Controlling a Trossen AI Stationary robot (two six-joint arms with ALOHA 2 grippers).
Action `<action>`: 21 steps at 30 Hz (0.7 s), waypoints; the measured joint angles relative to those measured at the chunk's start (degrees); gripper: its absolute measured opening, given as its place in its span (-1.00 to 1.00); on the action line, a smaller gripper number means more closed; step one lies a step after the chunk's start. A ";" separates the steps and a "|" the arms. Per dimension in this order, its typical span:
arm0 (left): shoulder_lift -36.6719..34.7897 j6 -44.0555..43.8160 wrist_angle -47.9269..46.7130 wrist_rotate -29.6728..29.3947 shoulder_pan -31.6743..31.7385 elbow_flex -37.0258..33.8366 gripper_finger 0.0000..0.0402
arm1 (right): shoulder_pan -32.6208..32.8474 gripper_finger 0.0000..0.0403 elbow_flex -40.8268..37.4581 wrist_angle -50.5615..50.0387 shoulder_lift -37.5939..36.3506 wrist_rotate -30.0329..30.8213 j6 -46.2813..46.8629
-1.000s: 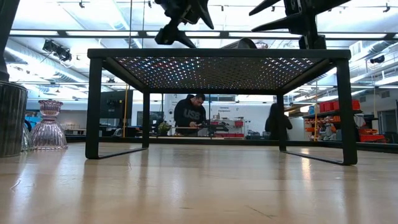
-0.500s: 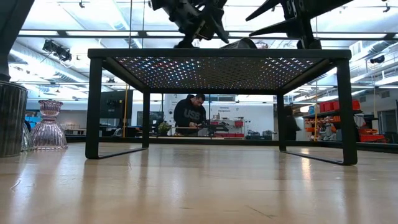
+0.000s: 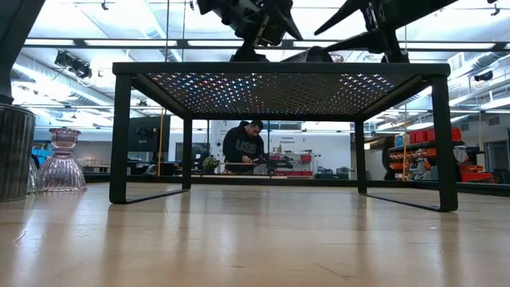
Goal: Pick & Place candle stick holders
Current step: Put the silver scented candle on the shelf
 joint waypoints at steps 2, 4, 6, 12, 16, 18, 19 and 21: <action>0.00 0.04 0.14 0.49 -0.26 0.00 0.47 | -0.07 -0.48 0.00 -0.06 0.00 -0.02 -0.17; 0.00 0.04 0.66 1.56 -0.58 0.00 0.47 | -0.10 -0.48 0.00 -0.47 0.00 -0.09 0.08; 0.00 -0.21 1.25 2.17 -0.87 0.00 0.47 | -0.05 -0.48 0.00 -1.71 0.00 -0.09 0.75; -0.04 -1.29 4.30 2.55 -1.99 0.00 0.47 | -0.01 -0.48 0.00 -2.60 0.00 -1.85 1.57; -0.07 -4.60 9.27 4.35 -2.64 0.00 0.47 | 0.06 -0.48 0.00 -3.68 0.00 -3.15 1.59; -0.21 -6.27 11.72 5.37 -3.21 0.06 0.47 | 0.06 -0.48 0.00 -4.51 0.00 -3.84 1.60; -0.28 -6.89 12.54 5.79 -3.53 0.11 0.47 | 0.10 -0.48 0.00 -4.93 0.00 -4.02 1.69; -0.39 -7.79 12.92 6.22 -4.27 0.22 0.47 | 0.23 -0.48 -0.04 -6.05 0.06 -3.95 1.79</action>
